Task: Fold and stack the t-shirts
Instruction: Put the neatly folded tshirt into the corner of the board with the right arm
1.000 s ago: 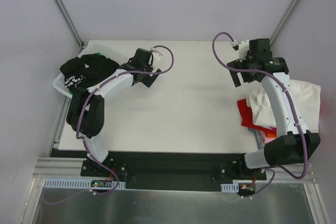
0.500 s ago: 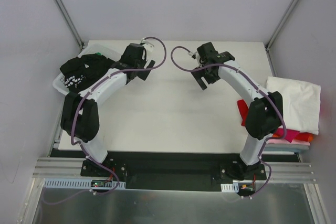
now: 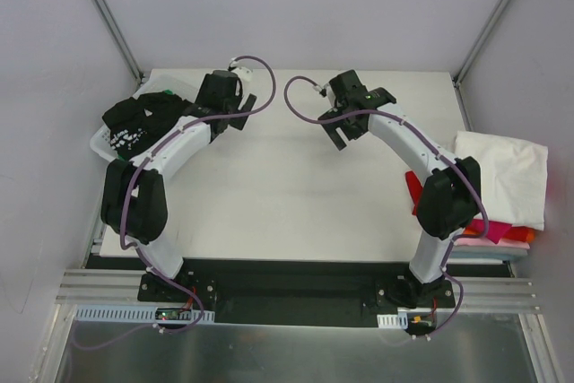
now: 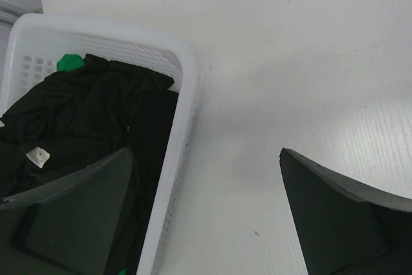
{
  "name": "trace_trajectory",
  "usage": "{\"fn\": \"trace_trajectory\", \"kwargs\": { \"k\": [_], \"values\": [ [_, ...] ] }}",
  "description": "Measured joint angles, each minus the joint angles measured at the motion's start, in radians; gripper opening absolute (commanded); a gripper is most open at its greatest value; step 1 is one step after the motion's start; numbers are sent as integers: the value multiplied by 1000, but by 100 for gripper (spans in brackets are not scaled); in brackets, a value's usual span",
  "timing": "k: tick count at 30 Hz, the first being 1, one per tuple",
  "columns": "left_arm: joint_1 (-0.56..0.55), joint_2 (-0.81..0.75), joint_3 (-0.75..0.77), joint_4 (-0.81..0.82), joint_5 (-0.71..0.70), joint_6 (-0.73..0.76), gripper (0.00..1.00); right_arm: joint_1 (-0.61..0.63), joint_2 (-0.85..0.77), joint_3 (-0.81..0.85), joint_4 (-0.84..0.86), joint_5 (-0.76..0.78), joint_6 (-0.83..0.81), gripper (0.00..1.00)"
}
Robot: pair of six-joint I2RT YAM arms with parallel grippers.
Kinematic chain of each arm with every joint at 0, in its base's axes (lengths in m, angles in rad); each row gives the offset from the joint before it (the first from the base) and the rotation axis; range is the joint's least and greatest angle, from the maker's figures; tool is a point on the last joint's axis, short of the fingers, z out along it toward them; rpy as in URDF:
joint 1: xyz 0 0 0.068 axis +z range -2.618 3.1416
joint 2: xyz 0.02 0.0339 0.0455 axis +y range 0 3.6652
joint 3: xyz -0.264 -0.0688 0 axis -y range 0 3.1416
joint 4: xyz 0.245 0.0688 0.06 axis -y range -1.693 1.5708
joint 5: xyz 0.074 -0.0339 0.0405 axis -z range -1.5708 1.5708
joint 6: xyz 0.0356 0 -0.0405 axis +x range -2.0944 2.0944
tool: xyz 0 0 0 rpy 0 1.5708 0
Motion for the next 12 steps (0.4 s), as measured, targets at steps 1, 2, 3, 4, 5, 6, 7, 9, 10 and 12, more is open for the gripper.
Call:
{"fn": "trace_trajectory", "kwargs": {
  "k": [1,2,3,4,5,6,7,9,10,12],
  "values": [
    [1,-2,-2,5,-2,0,99,0,0,0,3,0,-1,97],
    [1,-4,-6,12,-3,1,99,1,0,0,7,0,-2,98],
    [3,-6,-10,16,-5,2,99,2,0,0,10,0,-2,98],
    [7,-8,-13,18,-7,2,99,2,0,0,12,0,-2,99],
    [7,-10,-14,19,-11,4,99,2,0,0,13,0,-2,99],
    [7,-11,-16,23,-16,5,99,2,0,-1,15,0,-2,99],
    [7,-13,-18,26,-21,6,99,2,0,-2,17,0,-2,99],
    [7,-17,-23,32,-26,8,99,2,0,-2,19,0,-3,99],
    [7,-19,-25,35,-27,7,99,2,-2,-5,22,1,-3,99],
    [7,-23,-28,37,-27,8,99,2,-4,-8,24,1,-5,99]
  ]
}}
